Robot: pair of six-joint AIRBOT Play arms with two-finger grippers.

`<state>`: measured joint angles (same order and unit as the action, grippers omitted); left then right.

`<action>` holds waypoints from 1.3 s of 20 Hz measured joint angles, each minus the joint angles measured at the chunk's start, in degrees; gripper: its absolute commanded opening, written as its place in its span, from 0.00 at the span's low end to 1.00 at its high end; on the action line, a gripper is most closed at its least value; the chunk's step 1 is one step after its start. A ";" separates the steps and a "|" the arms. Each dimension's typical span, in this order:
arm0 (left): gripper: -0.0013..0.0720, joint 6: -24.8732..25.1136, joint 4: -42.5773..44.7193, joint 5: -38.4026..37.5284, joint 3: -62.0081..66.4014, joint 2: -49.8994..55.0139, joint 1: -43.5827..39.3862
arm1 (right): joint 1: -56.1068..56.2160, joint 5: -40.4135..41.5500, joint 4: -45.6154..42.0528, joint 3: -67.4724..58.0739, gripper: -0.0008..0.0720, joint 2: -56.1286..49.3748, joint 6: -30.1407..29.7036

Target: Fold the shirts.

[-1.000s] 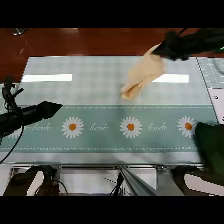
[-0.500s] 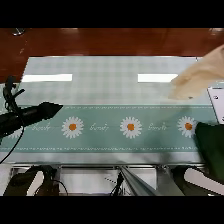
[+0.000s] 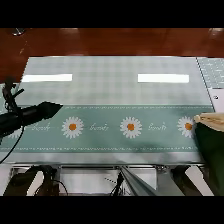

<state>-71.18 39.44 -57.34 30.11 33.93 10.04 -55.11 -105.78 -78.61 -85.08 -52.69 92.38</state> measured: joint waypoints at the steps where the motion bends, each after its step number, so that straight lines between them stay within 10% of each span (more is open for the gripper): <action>1: 0.04 0.00 0.00 0.20 0.00 0.00 0.00 | -1.31 -0.11 -3.58 2.89 0.04 2.29 0.00; 3: 0.04 0.00 0.00 0.70 0.00 0.02 0.00 | -3.04 -0.26 -11.61 8.46 0.12 6.82 0.76; 5: 0.04 0.02 0.00 1.36 0.00 0.00 0.00 | -3.96 -0.24 -18.69 13.33 0.90 10.40 2.34; 11: 0.04 1.97 0.28 3.28 0.90 0.31 0.09 | -4.24 1.11 -21.09 18.34 0.78 10.03 2.32; 13: 0.04 3.41 1.81 4.50 4.31 2.08 0.42 | -1.29 3.26 -18.58 14.43 0.18 7.02 2.14; 14: 0.04 3.78 1.99 5.03 7.43 3.85 0.55 | 1.07 4.13 -16.90 11.65 0.04 5.07 1.86; 21: 0.04 4.79 -1.03 -1.66 37.09 21.07 -6.25 | 35.12 21.16 2.51 -0.87 0.04 -4.70 0.00; 26: 0.04 -5.38 19.32 -1.31 35.47 24.94 -18.99 | 60.98 34.47 -13.44 13.77 0.04 -5.88 9.27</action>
<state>-76.55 58.76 -58.65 65.58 58.87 -8.95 5.87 -71.31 -92.05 -71.31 -58.57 101.65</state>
